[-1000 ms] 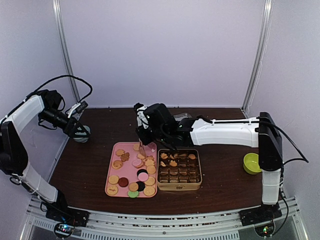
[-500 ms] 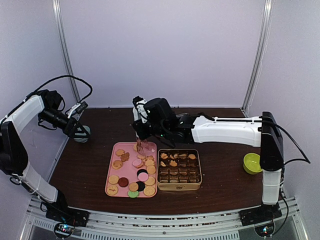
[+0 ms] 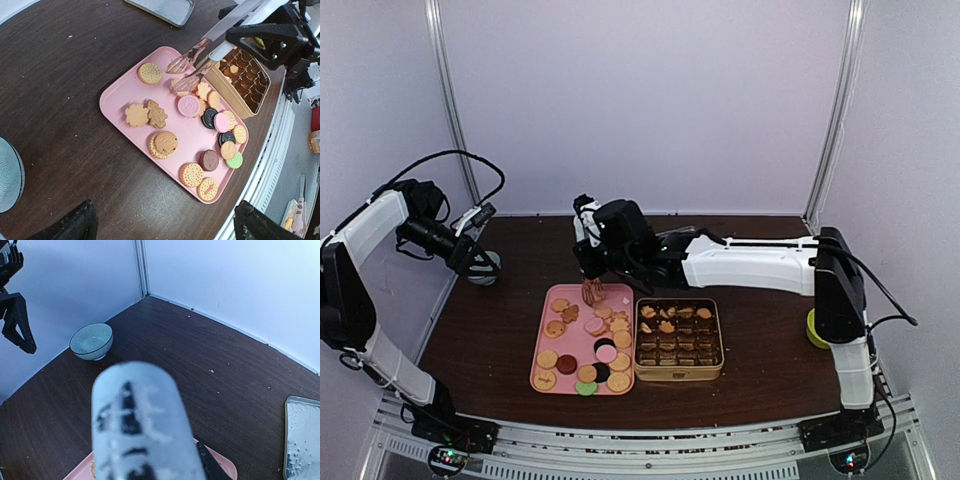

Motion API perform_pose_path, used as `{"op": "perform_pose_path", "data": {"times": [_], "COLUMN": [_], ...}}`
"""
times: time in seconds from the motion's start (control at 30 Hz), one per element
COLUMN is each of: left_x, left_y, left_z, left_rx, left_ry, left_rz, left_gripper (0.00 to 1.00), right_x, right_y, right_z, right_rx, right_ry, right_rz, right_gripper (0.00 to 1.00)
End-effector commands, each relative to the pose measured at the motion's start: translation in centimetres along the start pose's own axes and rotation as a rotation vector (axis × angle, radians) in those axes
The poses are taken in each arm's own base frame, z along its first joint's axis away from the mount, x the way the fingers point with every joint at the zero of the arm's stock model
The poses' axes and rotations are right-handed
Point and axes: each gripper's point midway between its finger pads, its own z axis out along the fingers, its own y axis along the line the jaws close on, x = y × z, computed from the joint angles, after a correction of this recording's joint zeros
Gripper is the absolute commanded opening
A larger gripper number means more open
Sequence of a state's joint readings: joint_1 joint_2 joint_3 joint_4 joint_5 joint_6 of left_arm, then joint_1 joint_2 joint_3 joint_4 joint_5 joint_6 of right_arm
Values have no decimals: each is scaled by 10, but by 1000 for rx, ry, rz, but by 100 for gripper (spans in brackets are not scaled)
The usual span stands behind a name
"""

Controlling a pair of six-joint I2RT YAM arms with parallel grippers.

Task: Pack the cookies
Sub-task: Pick up the fake cookies from the plate.

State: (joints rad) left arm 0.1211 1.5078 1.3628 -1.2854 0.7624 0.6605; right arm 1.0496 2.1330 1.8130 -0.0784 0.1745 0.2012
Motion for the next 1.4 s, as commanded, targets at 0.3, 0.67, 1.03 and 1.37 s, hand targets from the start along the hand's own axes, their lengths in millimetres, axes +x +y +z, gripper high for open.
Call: {"op": "perform_pose_path", "data": {"times": [0.3,0.67,1.03,1.37], "left_x": [-1,-1,-1,-1], "left_y": [-7,-10,-14,-18], "left_z": [-6,-6,-5,-6], "left_rx": [10,24,46,57], "left_ry": [-17,-21,-25,-28], "left_rz": [17,13,4,8], "left_gripper": [97,97,97,97], "right_x": [9,40,46,35], "right_y": [-3,-16,-26,-27], "right_z": [14,-4,-25,-36], "right_rx": [35,82,105,102], "right_ry": [-86,-29,-14,-21], "right_rz": [20,-39,-38,-54], "right_gripper": [33,36,40,40]}}
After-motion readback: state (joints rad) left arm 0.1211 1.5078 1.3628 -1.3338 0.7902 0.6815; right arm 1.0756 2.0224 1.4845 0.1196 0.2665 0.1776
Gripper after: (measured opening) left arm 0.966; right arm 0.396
